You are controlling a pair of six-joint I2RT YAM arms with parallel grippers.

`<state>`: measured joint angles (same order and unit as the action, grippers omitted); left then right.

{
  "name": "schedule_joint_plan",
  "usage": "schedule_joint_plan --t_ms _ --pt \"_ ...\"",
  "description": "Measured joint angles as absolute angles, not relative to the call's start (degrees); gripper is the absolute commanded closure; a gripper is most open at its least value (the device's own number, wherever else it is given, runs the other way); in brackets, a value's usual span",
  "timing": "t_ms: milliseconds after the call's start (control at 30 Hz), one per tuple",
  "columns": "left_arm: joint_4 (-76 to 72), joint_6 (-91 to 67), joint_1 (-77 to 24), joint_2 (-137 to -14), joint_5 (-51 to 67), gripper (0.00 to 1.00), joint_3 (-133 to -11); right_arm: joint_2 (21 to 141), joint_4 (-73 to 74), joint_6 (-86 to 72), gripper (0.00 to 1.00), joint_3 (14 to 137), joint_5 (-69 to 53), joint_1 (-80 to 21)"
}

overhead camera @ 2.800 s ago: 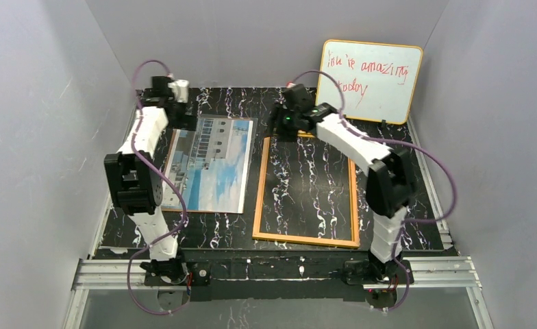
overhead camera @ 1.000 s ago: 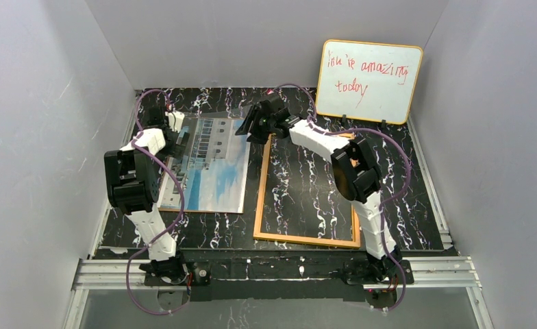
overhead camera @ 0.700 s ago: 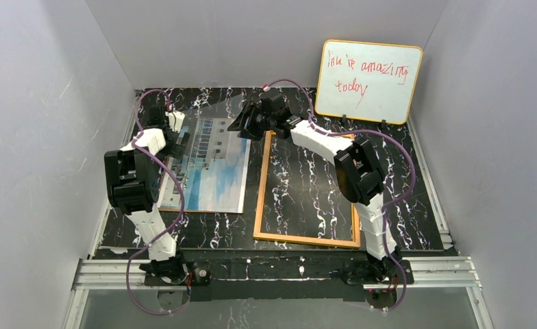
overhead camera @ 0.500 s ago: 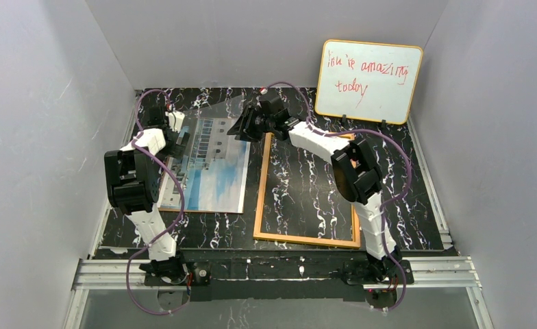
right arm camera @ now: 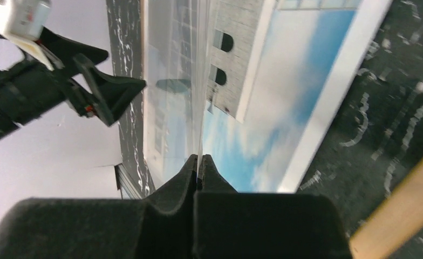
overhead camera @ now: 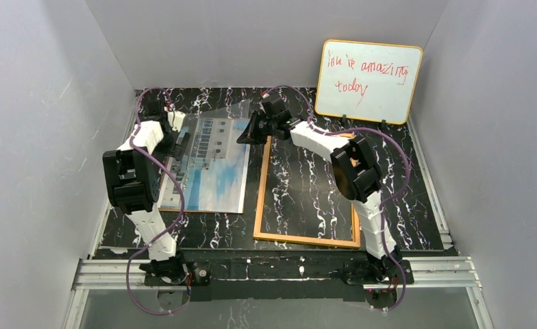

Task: Put the photo into the frame
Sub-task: Pick up the photo frame item at the center of the board, then place the photo frame item in the photo frame.

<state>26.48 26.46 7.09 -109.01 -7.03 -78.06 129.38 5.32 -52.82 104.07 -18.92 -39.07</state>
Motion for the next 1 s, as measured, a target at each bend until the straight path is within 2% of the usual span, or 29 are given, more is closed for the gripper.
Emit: schedule_joint_plan --t_ms 133,267,500,767,1000 --pt "32.67 26.59 7.05 -108.86 -5.23 0.02 -83.46 124.73 11.22 -49.06 0.99 100.47 -21.43 -36.36" --pt "37.41 26.57 5.72 -108.4 -4.43 0.02 -89.12 111.26 20.47 -43.38 0.99 89.89 -23.42 -29.93" --pt "37.98 26.02 -4.69 -106.96 -4.69 0.02 -87.11 90.32 35.09 -33.52 0.99 78.0 -19.07 -19.53" --pt "37.12 24.14 -18.44 -107.5 -5.32 0.02 -84.14 88.44 47.16 -26.06 0.99 76.84 -9.28 -18.79" --pt "34.37 19.84 -24.16 -112.25 -5.34 0.02 -88.07 88.99 51.35 -23.16 0.99 79.92 -5.08 -18.46"
